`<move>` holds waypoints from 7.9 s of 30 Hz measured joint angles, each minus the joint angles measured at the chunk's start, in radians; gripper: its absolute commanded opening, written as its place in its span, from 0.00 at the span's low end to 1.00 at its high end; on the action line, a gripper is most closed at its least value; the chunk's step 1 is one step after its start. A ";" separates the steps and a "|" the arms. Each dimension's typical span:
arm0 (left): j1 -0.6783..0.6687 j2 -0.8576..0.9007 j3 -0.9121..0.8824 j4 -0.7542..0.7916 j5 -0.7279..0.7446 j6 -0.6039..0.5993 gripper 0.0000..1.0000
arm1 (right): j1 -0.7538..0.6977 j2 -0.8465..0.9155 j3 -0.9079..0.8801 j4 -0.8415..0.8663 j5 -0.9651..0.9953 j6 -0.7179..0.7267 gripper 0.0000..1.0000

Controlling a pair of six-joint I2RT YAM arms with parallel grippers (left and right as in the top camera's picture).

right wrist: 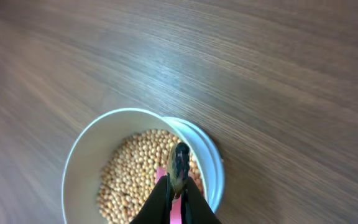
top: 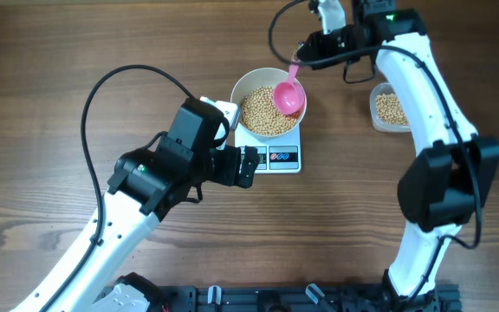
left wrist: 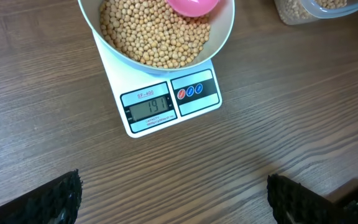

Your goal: Scoop item into bowl and weigh 150g on scale

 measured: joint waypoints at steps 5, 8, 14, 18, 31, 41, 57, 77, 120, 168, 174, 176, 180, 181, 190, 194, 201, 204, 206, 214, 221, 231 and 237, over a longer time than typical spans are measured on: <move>0.000 0.000 0.000 0.000 0.000 0.000 1.00 | 0.079 -0.022 0.000 -0.026 0.113 -0.034 0.04; 0.000 0.000 0.000 0.000 0.000 0.000 1.00 | 0.103 -0.022 0.000 -0.053 0.137 -0.041 0.04; 0.000 0.000 0.000 0.000 0.000 0.000 1.00 | 0.106 -0.023 0.000 -0.144 0.154 -0.044 0.04; 0.000 0.000 0.000 0.000 0.000 0.000 1.00 | 0.107 -0.024 0.000 -0.202 0.157 -0.044 0.04; 0.000 0.000 0.000 0.000 0.000 0.000 1.00 | 0.107 -0.024 0.000 -0.195 0.180 -0.043 0.04; 0.000 0.000 0.000 0.000 0.000 0.000 1.00 | 0.107 -0.024 0.000 -0.047 0.188 -0.009 0.04; 0.000 0.000 0.000 0.000 0.000 0.000 1.00 | 0.107 -0.024 -0.001 0.102 0.185 0.088 0.04; 0.000 0.000 0.000 0.000 0.000 0.000 1.00 | 0.096 -0.024 -0.001 0.013 0.167 0.102 0.36; 0.000 0.000 0.000 0.000 0.000 0.000 1.00 | -0.114 -0.033 -0.314 -0.420 -0.133 0.146 0.67; 0.000 0.000 0.000 0.000 0.000 0.000 1.00 | 0.010 -0.033 -0.384 -0.024 -0.147 0.653 0.22; 0.000 0.000 0.000 0.000 0.000 0.000 1.00 | 0.010 -0.033 -0.384 0.007 -0.147 0.685 0.15; 0.000 0.000 0.000 0.000 0.000 0.000 1.00 | 0.010 -0.033 -0.384 0.014 -0.147 0.692 0.13; 0.000 0.000 0.000 0.000 0.000 0.000 1.00 | 0.011 -0.033 -0.384 0.022 -0.148 0.694 0.07; 0.000 0.000 0.000 0.000 0.000 0.000 1.00 | 0.011 -0.033 -0.384 0.023 -0.148 0.695 0.06; 0.000 0.000 0.000 0.000 0.000 0.000 1.00 | 0.010 -0.033 -0.385 0.029 -0.143 0.712 0.04; 0.000 0.000 0.000 0.000 0.000 0.000 1.00 | 0.010 -0.033 -0.385 0.026 -0.143 0.712 0.04; 0.000 0.000 0.000 0.000 0.000 0.000 1.00 | 0.010 -0.033 -0.368 -0.029 -0.137 0.712 0.04; 0.000 0.000 0.000 -0.001 0.000 0.000 1.00 | 0.011 -0.033 -0.326 -0.081 -0.094 0.708 0.04; 0.000 0.000 0.000 0.000 0.000 0.000 1.00 | 0.011 -0.033 -0.293 -0.108 -0.060 0.704 0.04; 0.000 0.000 0.000 0.000 0.000 0.000 1.00 | 0.010 -0.033 -0.253 -0.116 -0.012 0.684 0.04; 0.000 0.000 0.000 0.000 0.000 0.000 1.00 | 0.010 -0.033 -0.253 -0.133 -0.005 0.678 0.04; 0.000 0.000 0.000 0.000 0.000 0.000 1.00 | 0.010 -0.033 -0.253 -0.164 -0.004 0.678 0.04; 0.000 0.000 0.000 0.000 0.000 0.000 1.00 | 0.010 -0.033 -0.251 -0.181 -0.004 0.678 0.04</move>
